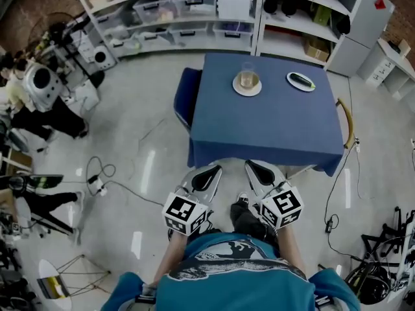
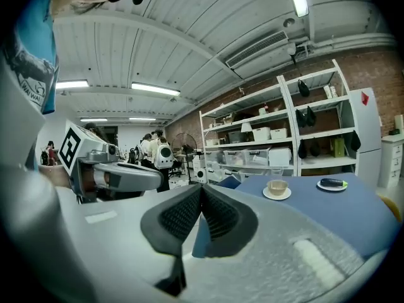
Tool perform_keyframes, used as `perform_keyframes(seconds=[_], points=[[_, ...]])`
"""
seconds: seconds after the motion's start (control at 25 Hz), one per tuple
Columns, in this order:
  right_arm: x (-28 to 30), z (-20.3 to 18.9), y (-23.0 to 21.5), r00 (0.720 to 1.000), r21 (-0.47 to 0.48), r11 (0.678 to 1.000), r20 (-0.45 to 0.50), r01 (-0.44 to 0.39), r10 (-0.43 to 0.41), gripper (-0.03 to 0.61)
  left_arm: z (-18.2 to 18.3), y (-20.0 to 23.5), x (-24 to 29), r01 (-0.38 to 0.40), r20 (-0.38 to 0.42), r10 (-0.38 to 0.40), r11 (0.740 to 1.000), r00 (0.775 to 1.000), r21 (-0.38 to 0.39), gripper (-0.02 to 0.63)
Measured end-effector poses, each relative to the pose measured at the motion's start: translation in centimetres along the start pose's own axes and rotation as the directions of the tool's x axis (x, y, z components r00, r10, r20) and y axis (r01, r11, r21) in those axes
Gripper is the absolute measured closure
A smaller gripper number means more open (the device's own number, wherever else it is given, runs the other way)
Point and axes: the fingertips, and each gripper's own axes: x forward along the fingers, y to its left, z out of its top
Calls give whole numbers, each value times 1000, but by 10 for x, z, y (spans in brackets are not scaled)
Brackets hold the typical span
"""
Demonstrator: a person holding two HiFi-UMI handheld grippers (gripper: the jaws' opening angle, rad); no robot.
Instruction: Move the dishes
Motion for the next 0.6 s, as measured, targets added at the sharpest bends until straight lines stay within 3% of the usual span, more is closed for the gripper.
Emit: perform_keyframes(seconds=[0.2,0.6], points=[[21,24,-52,999,-8,999,12,-35,35,575,30,21,54,-35,21,35,999,999,-9,600],[42,23,-128,996,29,995,0,-91,91,575,39,27,130,-81,-24,81,997,996,-3,600]])
